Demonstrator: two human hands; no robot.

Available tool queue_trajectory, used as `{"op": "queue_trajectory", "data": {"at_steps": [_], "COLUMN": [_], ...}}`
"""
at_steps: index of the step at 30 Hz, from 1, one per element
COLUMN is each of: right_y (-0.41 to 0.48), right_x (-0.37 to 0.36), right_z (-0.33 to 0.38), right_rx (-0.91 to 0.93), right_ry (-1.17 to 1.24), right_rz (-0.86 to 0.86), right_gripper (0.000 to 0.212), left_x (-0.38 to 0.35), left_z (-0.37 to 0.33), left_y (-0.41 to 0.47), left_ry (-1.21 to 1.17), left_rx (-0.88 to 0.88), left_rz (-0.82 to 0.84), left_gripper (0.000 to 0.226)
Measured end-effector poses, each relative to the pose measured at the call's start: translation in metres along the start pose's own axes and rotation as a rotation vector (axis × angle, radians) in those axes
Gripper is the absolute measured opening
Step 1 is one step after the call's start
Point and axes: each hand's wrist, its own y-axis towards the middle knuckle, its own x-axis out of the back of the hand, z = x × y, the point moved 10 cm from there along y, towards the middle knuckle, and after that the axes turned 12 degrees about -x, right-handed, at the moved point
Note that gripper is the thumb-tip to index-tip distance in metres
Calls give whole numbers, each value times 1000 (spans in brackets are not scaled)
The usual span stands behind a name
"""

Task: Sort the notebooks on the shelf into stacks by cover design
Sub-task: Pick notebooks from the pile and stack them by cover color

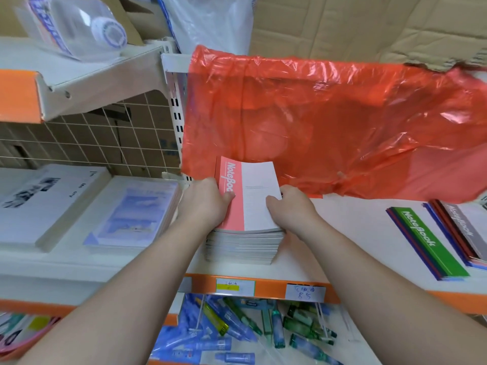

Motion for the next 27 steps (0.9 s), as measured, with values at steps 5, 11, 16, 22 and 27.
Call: {"op": "queue_trajectory", "data": {"at_steps": [5,11,16,22,27], "right_y": [1,5,10,12,13], "right_x": [-1,-4,-11,-17,-21], "right_z": [-3,-4,-13,-19,-19], "right_rx": [7,19,3,-14,-27], "right_ry": [-45,-57,-67,-52,-54], "right_rz": [-20,-29,-29,-15,25], "right_gripper": [29,30,38,44,41], "left_x": [-5,-8,-8,-9,-10], "left_z": [2,5,2,3,6], "left_y": [2,3,0,-4,-1], "left_ry": [-9,-2,21,11,-8], "left_rx": [2,5,-1,15,35], "left_rz": [15,24,30,39,81], "left_gripper": [43,46,48,50,50]}}
